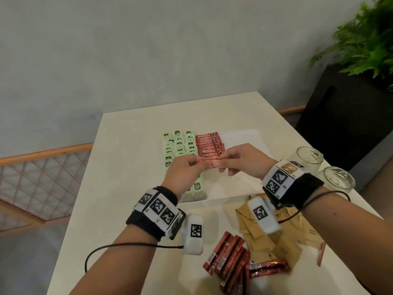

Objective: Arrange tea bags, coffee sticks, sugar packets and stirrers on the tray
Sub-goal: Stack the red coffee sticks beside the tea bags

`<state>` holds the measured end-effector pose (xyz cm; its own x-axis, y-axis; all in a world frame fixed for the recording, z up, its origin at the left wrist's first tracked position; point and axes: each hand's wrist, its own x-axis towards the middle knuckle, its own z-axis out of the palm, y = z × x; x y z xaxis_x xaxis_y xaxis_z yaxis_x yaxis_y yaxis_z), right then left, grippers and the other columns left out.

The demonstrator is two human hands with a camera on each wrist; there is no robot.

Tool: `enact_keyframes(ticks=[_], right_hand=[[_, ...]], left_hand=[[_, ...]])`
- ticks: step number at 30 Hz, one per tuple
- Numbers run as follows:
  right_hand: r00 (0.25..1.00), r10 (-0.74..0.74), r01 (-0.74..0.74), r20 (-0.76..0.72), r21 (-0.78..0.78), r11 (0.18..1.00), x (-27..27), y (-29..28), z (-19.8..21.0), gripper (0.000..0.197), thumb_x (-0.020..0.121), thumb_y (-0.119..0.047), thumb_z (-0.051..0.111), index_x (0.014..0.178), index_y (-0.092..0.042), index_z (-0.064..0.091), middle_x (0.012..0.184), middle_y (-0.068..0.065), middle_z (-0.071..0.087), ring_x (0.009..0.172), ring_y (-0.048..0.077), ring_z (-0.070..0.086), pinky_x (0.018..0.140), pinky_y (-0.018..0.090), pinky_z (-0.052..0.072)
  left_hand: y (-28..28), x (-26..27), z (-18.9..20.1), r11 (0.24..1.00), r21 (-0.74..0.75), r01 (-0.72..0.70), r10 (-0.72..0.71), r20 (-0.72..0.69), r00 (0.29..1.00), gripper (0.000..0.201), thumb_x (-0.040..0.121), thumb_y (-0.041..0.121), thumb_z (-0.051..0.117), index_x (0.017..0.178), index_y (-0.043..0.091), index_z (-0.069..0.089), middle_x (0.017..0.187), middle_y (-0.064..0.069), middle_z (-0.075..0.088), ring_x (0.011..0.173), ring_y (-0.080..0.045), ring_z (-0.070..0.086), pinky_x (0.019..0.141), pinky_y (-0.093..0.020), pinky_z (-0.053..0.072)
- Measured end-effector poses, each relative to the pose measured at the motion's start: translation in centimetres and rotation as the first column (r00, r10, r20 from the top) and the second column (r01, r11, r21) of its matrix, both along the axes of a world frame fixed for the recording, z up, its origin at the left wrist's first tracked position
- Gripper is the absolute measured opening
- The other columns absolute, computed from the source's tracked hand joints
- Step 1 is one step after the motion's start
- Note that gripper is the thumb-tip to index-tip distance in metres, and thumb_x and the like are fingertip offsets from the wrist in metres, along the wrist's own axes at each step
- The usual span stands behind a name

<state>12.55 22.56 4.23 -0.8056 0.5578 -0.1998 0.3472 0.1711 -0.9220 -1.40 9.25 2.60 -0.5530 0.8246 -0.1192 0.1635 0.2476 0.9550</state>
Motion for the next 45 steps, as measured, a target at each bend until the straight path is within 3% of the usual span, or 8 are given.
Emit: enact_keyframes(ticks=[5,12,19,23,25,29,32,45], right_hand=[[0.999,-0.028,0.028,-0.016,-0.008,1.0,-0.7,0.9,-0.2,0.016,0.083,-0.02,0.074,0.087,-0.005,0.071,0.067,0.002,0.067,0.05,0.009,0.053,0.058,0.02,0.051],[0.995,-0.098,0.096,-0.014,-0.097,0.991,-0.2,3.6,-1.8,0.01,0.091,-0.009,0.063,0.092,0.0,0.064,0.079,0.012,0.071,0.057,0.013,0.061,0.061,0.027,0.058],[0.93,-0.2,0.182,0.309,0.088,0.979,0.4,6.2,-6.3,0.009,0.09,-0.016,0.066,0.086,-0.008,0.067,0.075,0.008,0.066,0.066,0.018,0.063,0.068,0.031,0.059],[0.896,-0.233,0.211,0.378,0.1,0.972,-0.5,6.4,-7.7,0.01,0.089,-0.014,0.068,0.081,-0.009,0.068,0.073,0.011,0.067,0.06,0.018,0.062,0.062,0.027,0.058],[0.887,-0.261,0.246,0.38,0.091,0.965,-1.2,6.4,-8.0,0.006,0.088,-0.013,0.069,0.085,-0.009,0.067,0.077,0.013,0.069,0.061,0.019,0.062,0.064,0.03,0.059],[0.867,-0.338,0.319,0.366,0.114,0.941,-2.1,6.2,-8.5,0.023,0.088,-0.016,0.07,0.103,-0.013,0.053,0.081,0.009,0.066,0.056,0.016,0.057,0.043,0.019,0.047],[0.86,-0.365,0.345,0.358,0.121,0.931,-2.7,6.1,-8.8,0.027,0.088,-0.016,0.07,0.106,-0.014,0.051,0.08,0.006,0.062,0.059,0.016,0.056,0.049,0.024,0.047],[0.866,-0.301,0.199,0.399,0.275,0.94,-2.8,6.0,-5.2,0.03,0.088,-0.034,0.068,0.107,-0.016,0.053,0.092,0.005,0.066,0.069,0.017,0.062,0.056,0.026,0.049]], left_hand=[[0.5,0.0,0.1,1.0,0.014,-0.017,0.017,-0.04,0.999,0.008,0.089,0.029,0.069,0.083,0.026,0.072,0.079,0.003,0.071,0.066,-0.01,0.058,0.058,-0.022,0.044],[1.0,-1.4,-1.1,0.998,0.0,-0.066,0.066,-0.017,0.998,0.009,0.09,0.033,0.069,0.09,0.025,0.074,0.087,0.009,0.074,0.081,-0.008,0.065,0.068,-0.021,0.045],[1.8,-3.5,-1.7,0.985,0.0,-0.173,0.173,-0.039,0.984,0.017,0.096,0.029,0.058,0.097,0.022,0.073,0.085,0.005,0.07,0.074,-0.015,0.054,0.054,-0.016,0.046],[2.0,-4.0,-2.0,0.984,-0.013,-0.177,0.176,-0.066,0.982,0.02,0.096,0.029,0.057,0.094,0.018,0.074,0.09,-0.006,0.071,0.07,-0.016,0.05,0.06,-0.025,0.043],[2.1,-4.2,-2.2,0.986,-0.016,-0.168,0.166,-0.07,0.984,0.021,0.095,0.03,0.057,0.093,0.017,0.074,0.091,-0.008,0.071,0.069,-0.016,0.049,0.062,-0.026,0.043],[2.1,-4.4,-2.6,0.985,-0.02,-0.169,0.168,-0.054,0.984,0.019,0.094,0.03,0.059,0.092,0.02,0.074,0.084,0.002,0.071,0.067,-0.011,0.05,0.063,-0.025,0.042],[2.1,-4.7,-2.8,0.985,-0.021,-0.172,0.171,-0.044,0.984,0.017,0.095,0.028,0.058,0.092,0.023,0.075,0.081,0.007,0.069,0.066,-0.01,0.049,0.061,-0.024,0.04],[1.6,-4.2,-1.1,0.994,-0.002,-0.106,0.106,-0.07,0.992,0.018,0.097,0.027,0.056,0.097,0.022,0.074,0.081,0.008,0.069,0.065,-0.005,0.053,0.061,-0.02,0.041]])
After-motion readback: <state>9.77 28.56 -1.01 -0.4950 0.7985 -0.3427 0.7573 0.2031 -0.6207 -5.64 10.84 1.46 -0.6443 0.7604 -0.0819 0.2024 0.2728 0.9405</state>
